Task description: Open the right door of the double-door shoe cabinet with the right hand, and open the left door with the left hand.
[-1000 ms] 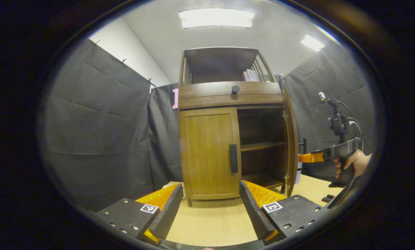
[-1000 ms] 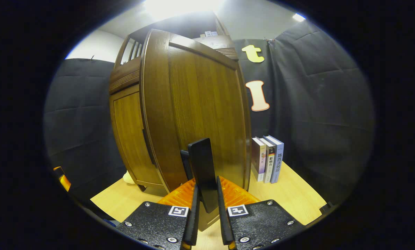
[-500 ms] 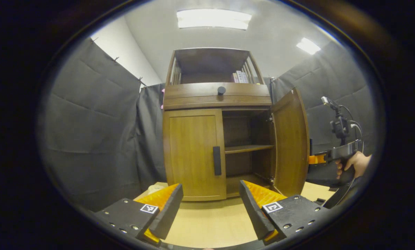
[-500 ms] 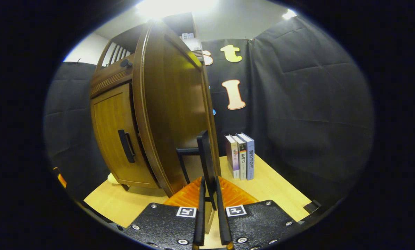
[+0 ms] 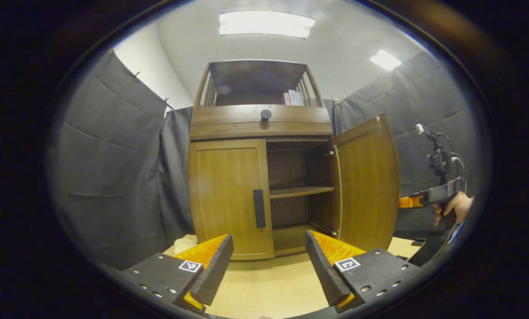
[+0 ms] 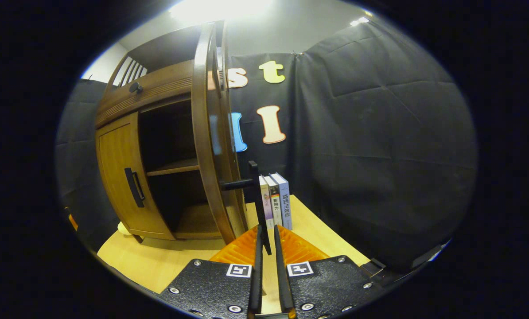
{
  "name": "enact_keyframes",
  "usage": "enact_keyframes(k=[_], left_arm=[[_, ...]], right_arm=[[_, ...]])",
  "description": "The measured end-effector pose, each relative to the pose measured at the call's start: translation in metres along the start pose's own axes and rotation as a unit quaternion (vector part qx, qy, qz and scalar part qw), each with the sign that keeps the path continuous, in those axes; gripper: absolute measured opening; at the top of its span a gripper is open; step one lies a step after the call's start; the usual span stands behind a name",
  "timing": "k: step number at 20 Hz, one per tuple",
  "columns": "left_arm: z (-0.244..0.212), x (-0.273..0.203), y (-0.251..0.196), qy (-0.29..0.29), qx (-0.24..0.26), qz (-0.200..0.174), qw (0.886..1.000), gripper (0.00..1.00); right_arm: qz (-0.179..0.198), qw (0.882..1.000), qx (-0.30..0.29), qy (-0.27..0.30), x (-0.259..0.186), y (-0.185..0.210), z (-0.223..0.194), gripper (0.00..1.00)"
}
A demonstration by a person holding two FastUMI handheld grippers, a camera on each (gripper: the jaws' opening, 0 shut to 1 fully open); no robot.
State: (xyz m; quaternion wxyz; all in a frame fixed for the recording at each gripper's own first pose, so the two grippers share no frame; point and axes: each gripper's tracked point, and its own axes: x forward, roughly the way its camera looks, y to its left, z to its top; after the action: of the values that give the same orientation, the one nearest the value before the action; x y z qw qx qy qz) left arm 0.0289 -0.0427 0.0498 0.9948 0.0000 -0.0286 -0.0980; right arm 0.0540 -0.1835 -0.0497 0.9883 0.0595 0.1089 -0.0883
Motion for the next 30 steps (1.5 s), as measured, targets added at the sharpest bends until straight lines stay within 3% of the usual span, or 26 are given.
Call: enact_keyframes(k=[1, 3, 4, 5, 6, 8, 9, 10, 13, 14, 15, 17, 21, 30], left_arm=[[-0.004, 0.006, -0.002, 0.0, 0.003, -0.002, 1.0, 0.92], [-0.003, 0.019, -0.003, -0.003, 0.007, -0.006, 1.0, 0.92], [-0.001, 0.026, -0.004, -0.005, 0.008, -0.007, 1.0, 0.92], [0.0, 0.031, -0.002, -0.005, 0.008, -0.009, 1.0, 0.92], [0.001, 0.038, 0.0, -0.003, 0.006, -0.007, 1.0, 0.92], [0.001, 0.058, 0.007, 0.0, 0.002, -0.005, 1.0, 0.92], [-0.001, 0.07, 0.01, 0.001, 0.0, -0.003, 1.0, 0.92], [-0.002, 0.082, 0.014, 0.002, -0.001, 0.0, 1.0, 0.99], [-0.01, 0.12, 0.019, 0.007, -0.008, 0.008, 1.0, 0.92], [-0.013, 0.131, 0.021, 0.008, -0.01, 0.01, 1.0, 0.92], [-0.014, 0.142, 0.024, 0.01, -0.011, 0.012, 1.0, 0.99], [-0.015, 0.163, 0.029, 0.012, -0.007, 0.017, 1.0, 0.93], [-0.023, 0.214, 0.034, 0.01, 0.01, 0.032, 0.999, 0.95], [-0.065, 0.294, 0.055, 0.031, -0.005, 0.045, 0.998, 0.93]], right_arm=[[-0.006, 1.0, 0.001, -0.001, -0.002, -0.007, 0.001, 0.07], [0.013, 1.0, 0.012, -0.001, -0.006, -0.001, 0.0, 0.07], [0.017, 1.0, 0.007, 0.001, -0.009, -0.001, -0.002, 0.15], [0.012, 1.0, -0.007, -0.001, -0.009, -0.005, -0.001, 0.14], [0.011, 1.0, -0.02, -0.006, -0.014, -0.006, 0.001, 0.22], [0.014, 0.999, -0.034, -0.022, -0.021, -0.003, 0.008, 0.27], [0.01, 0.999, -0.039, -0.029, -0.026, -0.007, 0.009, 0.37], [0.005, 0.999, -0.042, -0.033, -0.03, -0.013, 0.008, 0.5], [0.014, 0.998, -0.046, -0.045, -0.041, -0.008, 0.012, 0.9], [0.016, 0.997, -0.052, -0.05, -0.042, -0.007, 0.014, 0.95], [0.019, 0.997, -0.059, -0.055, -0.046, -0.005, 0.016, 0.95], [0.031, 0.995, -0.069, -0.064, -0.054, 0.001, 0.018, 0.95], [0.044, 0.991, -0.102, -0.076, -0.06, 0.012, 0.016, 0.95], [0.074, 0.993, -0.083, -0.047, -0.049, 0.037, -0.009, 0.94]])
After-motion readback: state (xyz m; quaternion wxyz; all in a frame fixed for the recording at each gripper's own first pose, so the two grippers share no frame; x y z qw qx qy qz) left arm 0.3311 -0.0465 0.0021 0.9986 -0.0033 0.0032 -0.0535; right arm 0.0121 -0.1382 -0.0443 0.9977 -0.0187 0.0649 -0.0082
